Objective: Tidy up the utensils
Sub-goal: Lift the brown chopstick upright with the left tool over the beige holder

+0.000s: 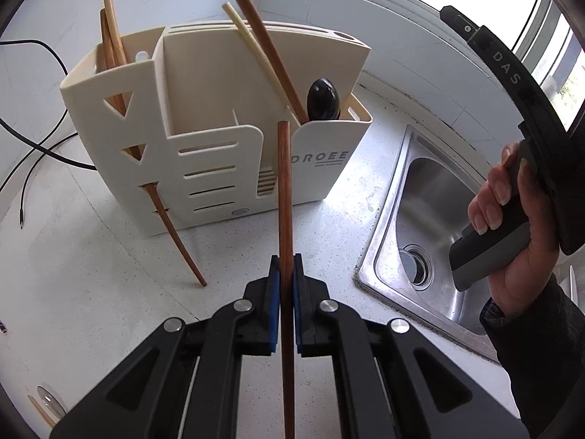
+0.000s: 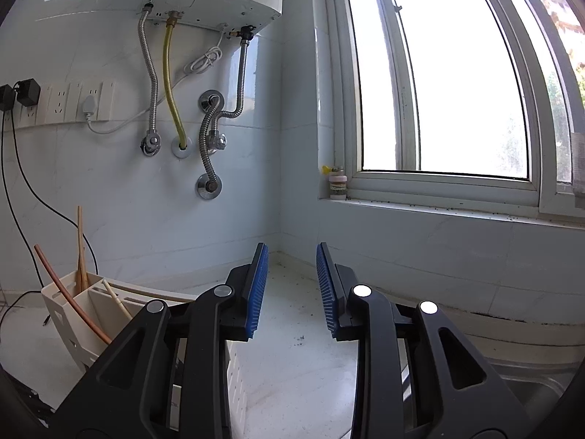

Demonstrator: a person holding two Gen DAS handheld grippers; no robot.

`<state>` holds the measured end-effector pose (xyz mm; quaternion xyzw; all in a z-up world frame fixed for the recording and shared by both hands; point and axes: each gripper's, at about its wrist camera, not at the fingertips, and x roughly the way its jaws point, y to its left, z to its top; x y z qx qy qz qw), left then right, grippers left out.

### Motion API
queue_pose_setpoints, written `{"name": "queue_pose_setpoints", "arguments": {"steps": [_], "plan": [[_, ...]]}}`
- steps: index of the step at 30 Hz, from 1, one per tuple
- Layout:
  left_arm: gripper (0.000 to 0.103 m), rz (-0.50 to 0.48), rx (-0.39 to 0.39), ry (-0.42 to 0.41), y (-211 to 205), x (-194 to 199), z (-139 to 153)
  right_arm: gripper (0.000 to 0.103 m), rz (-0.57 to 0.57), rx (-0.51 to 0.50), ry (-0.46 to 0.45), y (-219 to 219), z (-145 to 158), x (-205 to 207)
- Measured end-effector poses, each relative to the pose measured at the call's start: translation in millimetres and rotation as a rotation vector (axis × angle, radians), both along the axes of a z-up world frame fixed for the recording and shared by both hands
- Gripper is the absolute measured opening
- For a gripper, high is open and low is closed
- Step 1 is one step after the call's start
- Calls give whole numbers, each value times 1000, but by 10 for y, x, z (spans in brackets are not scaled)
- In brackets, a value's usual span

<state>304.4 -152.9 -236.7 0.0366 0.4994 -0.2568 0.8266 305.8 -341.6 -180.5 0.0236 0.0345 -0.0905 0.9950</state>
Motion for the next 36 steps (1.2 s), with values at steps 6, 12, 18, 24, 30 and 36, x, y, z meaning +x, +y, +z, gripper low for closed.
{"name": "queue_pose_setpoints", "arguments": {"steps": [6, 12, 18, 24, 30, 36], "plan": [[6, -22, -15, -39, 64, -145, 191, 29, -7, -6, -3, 5, 38, -66], [6, -1, -39, -156, 217, -206, 552, 33, -9, -7, 3, -5, 64, -118], [6, 32, -81, -261, 361, -204, 894, 45, -8, 3, 13, -53, 89, -251], [6, 92, -126, -375, 476, -105, 1238, 62, -10, 29, 21, -114, 116, -372], [6, 186, -188, -518, 696, 11, 1567, 78, -29, 68, 21, -191, 142, -469], [6, 251, -245, -618, 838, 190, 1761, 81, -71, 63, 28, -307, 185, -531]]}}
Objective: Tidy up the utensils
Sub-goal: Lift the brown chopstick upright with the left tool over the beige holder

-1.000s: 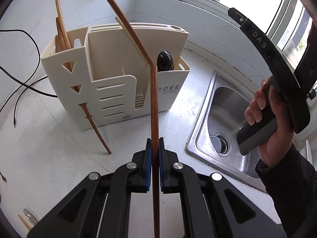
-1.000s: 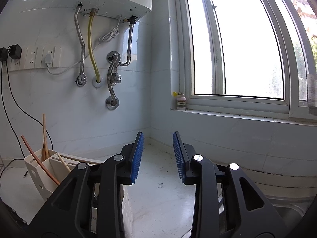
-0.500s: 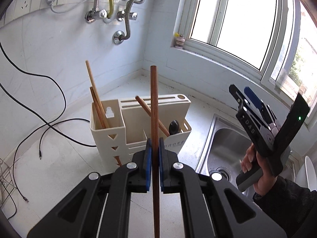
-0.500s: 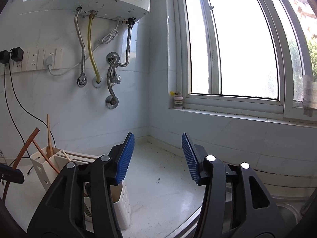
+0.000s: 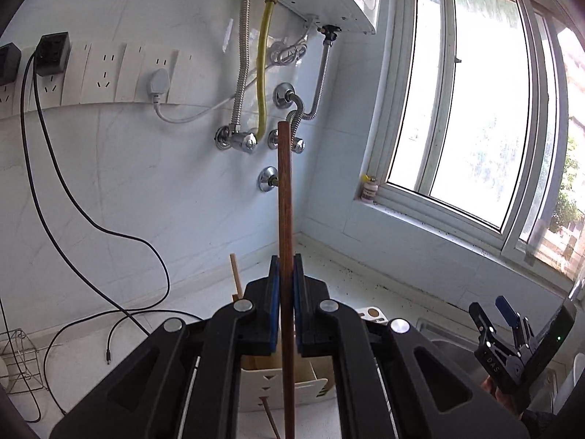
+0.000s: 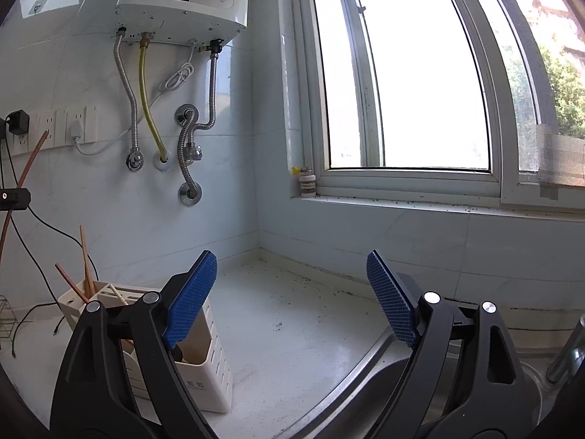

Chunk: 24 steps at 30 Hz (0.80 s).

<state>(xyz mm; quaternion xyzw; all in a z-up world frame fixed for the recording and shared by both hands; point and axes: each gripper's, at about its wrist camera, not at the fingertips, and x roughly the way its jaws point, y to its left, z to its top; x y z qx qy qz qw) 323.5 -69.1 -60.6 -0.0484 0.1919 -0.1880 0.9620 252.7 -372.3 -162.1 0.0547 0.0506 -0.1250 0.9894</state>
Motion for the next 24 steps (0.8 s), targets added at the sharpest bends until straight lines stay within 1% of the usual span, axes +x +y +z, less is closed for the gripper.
{"name": "queue_pose_setpoints", "arguments": {"steps": [4, 11, 12, 16, 19, 24], "plan": [[6, 47, -35, -87, 45, 118, 136, 81, -18, -13, 17, -57, -2, -49], [6, 47, -77, -197, -5, 371, 166, 81, -41, -46, 47, -78, 4, -181], [6, 44, -73, -204, -26, 419, 161, 82, -45, -53, 52, -84, 8, -206], [6, 57, -105, -221, -27, 588, 87, 82, -74, -69, 72, -142, 29, -307], [6, 53, -126, -200, -39, 731, -3, 82, -96, -81, 89, -189, 40, -373], [6, 49, -116, -191, -120, 829, -186, 82, -123, -106, 112, -250, 52, -459]]}}
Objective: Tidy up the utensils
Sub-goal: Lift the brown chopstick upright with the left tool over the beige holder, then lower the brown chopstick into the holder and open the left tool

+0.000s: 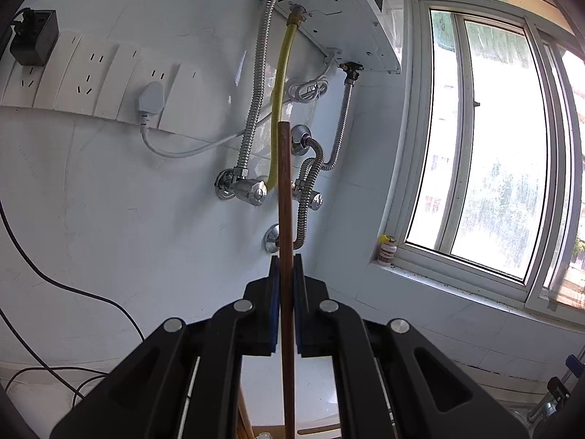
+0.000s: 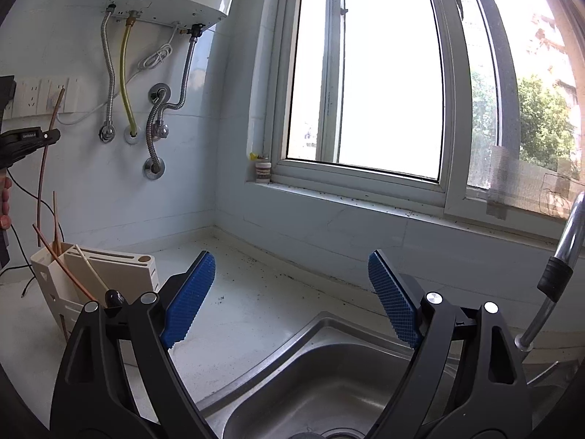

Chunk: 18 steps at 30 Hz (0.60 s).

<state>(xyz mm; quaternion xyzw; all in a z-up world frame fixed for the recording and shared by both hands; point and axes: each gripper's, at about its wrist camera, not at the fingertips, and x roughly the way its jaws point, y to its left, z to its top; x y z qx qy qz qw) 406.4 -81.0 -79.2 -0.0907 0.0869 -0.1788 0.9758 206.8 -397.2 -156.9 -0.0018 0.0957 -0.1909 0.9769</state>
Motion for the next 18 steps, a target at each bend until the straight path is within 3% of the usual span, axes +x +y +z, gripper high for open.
{"name": "queue_pose_setpoints", "arguments": {"steps": [9, 13, 18], "plan": [[6, 68, -20, -6, -35, 8, -296, 82, -5, -28, 9, -41, 47, -5], [6, 116, 2, -36, -58, -79, -410, 82, -4, -48, 7, -15, 47, -2], [7, 119, 18, -14, -42, -138, -580, 82, -7, -57, -13, -9, 90, 17]]}}
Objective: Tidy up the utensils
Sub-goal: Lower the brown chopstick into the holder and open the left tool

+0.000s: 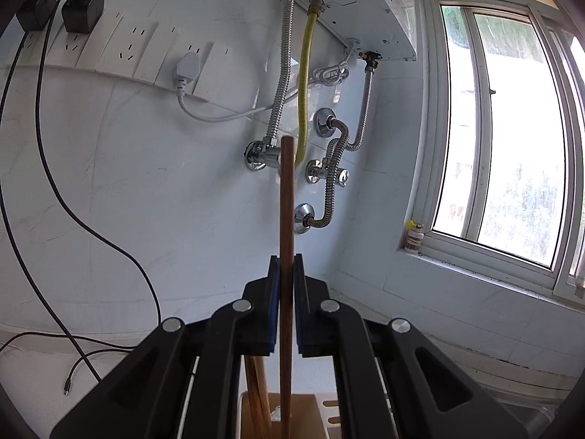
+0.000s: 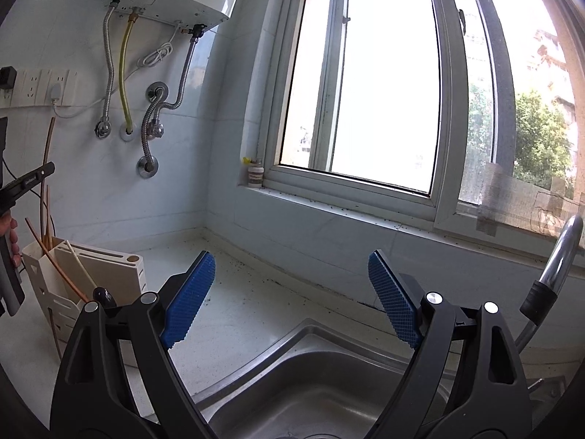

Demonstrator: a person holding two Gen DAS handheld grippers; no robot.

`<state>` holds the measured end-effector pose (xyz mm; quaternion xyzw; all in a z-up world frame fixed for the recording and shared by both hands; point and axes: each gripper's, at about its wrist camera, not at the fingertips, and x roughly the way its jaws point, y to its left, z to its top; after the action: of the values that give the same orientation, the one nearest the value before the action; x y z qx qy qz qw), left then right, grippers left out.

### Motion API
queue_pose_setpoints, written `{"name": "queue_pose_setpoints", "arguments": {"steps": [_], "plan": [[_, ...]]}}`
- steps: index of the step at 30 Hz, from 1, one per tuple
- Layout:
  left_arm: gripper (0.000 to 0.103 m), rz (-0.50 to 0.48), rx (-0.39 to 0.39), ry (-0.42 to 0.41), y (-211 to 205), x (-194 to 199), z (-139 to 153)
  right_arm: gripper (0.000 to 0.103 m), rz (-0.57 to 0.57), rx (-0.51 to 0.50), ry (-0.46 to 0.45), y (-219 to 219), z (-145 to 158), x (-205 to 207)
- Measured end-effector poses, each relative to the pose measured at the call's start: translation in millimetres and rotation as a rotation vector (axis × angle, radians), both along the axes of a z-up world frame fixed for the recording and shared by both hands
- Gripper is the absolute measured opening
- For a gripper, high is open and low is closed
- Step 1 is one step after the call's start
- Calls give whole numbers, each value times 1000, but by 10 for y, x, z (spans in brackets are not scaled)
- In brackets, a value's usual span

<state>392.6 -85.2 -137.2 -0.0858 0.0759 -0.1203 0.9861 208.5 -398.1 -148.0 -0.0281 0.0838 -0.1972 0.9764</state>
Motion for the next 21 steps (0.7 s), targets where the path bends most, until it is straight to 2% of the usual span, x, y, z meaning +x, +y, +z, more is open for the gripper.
{"name": "queue_pose_setpoints", "arguments": {"steps": [4, 9, 11, 13, 19, 20, 21], "plan": [[11, -14, 32, 26, -4, -70, -68, 82, 4, -8, -10, 14, 14, 19], [15, -15, 43, 28, 46, -155, -11, 82, 21, 17, -7, 44, -18, 48], [19, -12, 47, 31, 84, -187, 31, 82, 31, 24, -8, 76, -28, 60], [29, -4, 49, 21, 137, -238, 86, 82, 43, 32, -13, 112, -27, 75], [30, 10, 93, 14, 331, -367, 281, 82, 88, 69, -36, 239, -13, 123], [31, 13, 101, 13, 374, -394, 309, 82, 95, 74, -40, 265, -8, 134], [38, 20, 105, 9, 424, -428, 337, 82, 102, 79, -45, 292, -3, 143]]}}
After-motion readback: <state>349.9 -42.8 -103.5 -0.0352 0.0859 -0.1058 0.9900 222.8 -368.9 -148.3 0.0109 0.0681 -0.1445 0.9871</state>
